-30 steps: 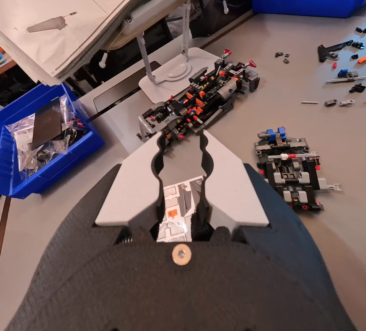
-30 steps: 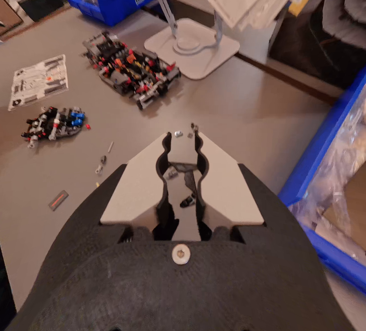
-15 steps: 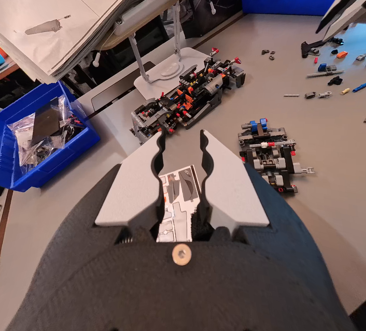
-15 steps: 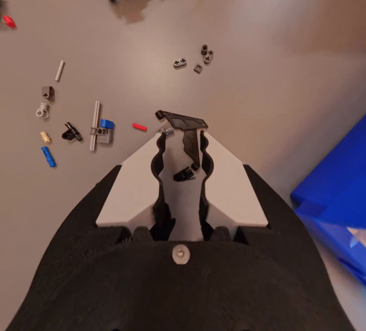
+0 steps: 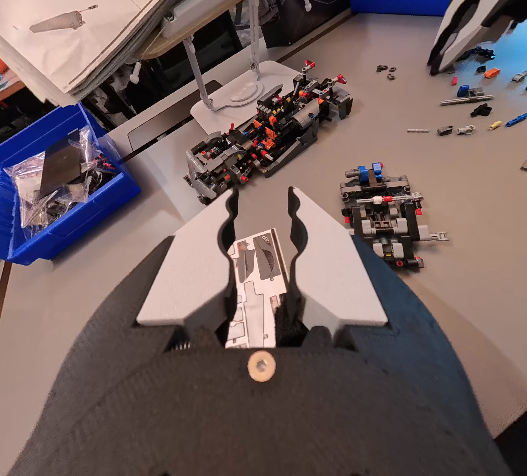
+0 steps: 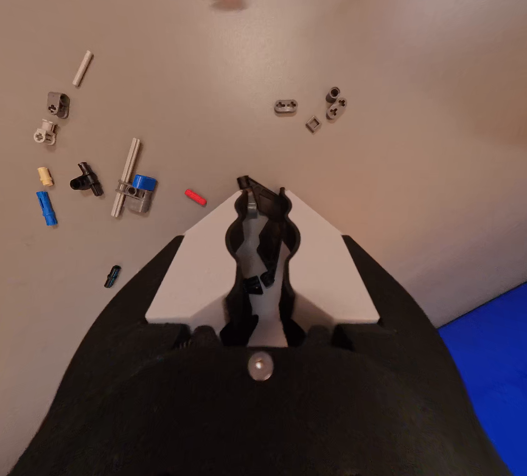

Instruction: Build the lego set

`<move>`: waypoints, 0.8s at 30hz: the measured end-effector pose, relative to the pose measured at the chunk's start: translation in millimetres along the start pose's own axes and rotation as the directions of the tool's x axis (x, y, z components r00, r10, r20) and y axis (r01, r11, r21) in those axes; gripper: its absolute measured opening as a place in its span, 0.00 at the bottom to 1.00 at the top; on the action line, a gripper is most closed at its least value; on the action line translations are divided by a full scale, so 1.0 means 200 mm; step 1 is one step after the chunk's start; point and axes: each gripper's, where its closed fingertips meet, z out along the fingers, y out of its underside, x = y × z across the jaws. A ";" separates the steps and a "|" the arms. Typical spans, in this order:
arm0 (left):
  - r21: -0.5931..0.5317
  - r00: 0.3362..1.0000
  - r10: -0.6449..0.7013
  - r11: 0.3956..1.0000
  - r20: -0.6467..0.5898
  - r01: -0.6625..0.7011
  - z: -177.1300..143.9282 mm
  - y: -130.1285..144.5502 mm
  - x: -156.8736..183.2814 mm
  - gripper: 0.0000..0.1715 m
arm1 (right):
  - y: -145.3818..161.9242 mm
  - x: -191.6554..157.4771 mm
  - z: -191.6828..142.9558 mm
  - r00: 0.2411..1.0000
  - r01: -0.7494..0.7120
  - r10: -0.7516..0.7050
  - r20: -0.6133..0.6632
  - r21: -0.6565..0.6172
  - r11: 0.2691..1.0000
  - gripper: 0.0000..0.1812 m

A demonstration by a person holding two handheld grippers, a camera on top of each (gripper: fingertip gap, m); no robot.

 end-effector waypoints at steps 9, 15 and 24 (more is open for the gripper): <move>-0.005 0.998 0.011 1.000 -0.061 -0.011 0.10 0.00 0.09 0.19 | -0.02 -0.03 0.01 1.000 -0.006 0.007 -0.013 0.057 0.998 0.04; 0.010 0.995 0.022 1.000 -0.096 -0.021 0.15 -0.03 0.16 0.19 | -0.07 -0.07 -0.02 1.000 -0.022 0.023 -0.010 0.128 0.992 0.00; 0.059 0.990 0.044 0.998 -0.133 -0.037 0.18 -0.12 0.25 0.19 | -0.29 -0.19 -0.22 0.984 -0.152 0.101 0.146 0.405 0.902 0.00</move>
